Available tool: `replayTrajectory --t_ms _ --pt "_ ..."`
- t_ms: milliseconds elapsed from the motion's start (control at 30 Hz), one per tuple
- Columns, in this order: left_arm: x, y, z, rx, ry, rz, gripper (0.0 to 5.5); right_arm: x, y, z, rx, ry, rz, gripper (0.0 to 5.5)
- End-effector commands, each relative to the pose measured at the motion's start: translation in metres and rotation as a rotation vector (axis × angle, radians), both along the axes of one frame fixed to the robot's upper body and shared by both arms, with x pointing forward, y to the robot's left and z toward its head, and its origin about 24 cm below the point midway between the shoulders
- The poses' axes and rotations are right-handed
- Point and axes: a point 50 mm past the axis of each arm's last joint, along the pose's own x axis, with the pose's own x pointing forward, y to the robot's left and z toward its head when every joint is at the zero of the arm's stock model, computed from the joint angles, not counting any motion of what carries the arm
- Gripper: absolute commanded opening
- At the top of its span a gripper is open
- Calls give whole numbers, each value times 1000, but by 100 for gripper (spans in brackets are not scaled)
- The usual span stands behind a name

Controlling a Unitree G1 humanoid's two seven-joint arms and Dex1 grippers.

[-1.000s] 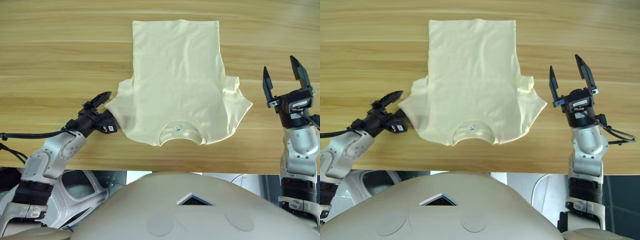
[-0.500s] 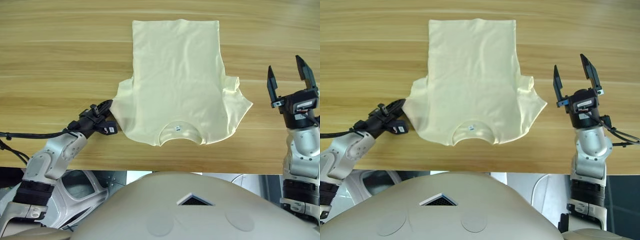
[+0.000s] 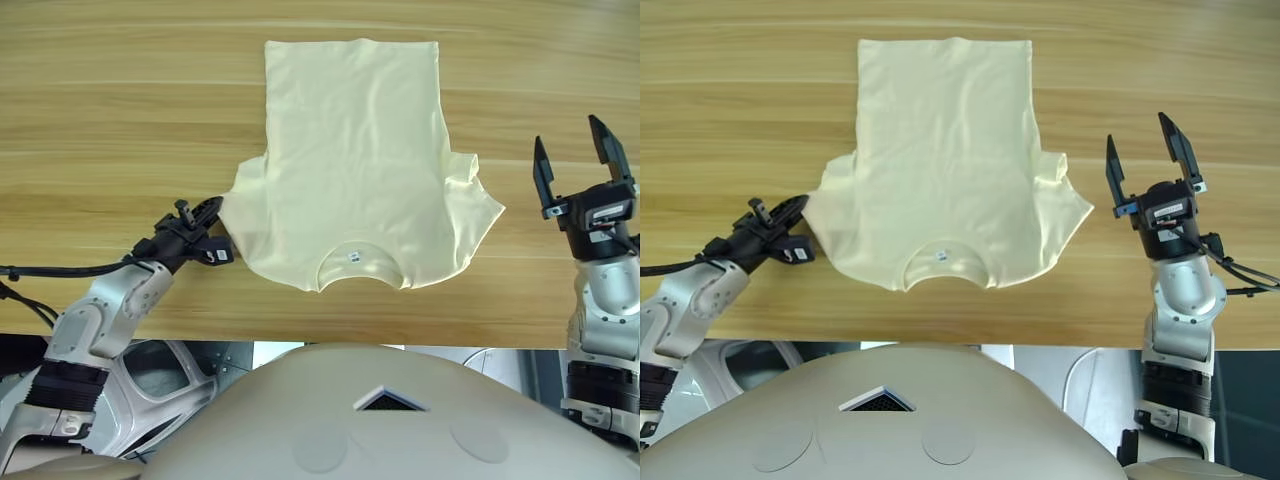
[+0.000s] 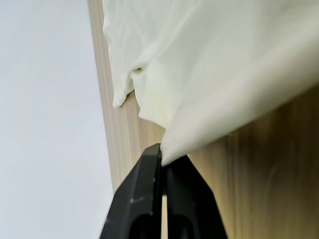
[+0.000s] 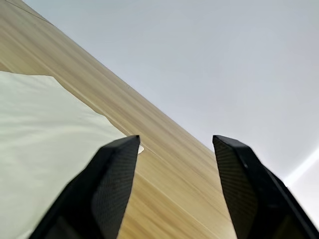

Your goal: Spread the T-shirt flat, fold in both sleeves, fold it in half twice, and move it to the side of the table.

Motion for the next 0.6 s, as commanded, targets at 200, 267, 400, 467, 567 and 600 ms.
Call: replayTrajectory --t_ms 200,267,400,467,567,600 --pt "-9 -14 -6 -107 -1 -9 2 1 -5 1 -16 6 6 269" --pt "-2 -23 3 -190 -52 -8 2 2 -4 -1 -16 11 8 269" --pt "11 -27 15 -277 -148 43 2 1 -3 -5 -15 18 10 269" --pt "14 -29 17 -299 -164 54 2 0 -3 -6 -16 21 10 269" --pt "17 -29 18 -320 -182 74 2 0 -2 -8 -22 23 13 269" --pt "19 -29 18 -332 -191 85 2 0 -2 -8 -26 24 14 269"
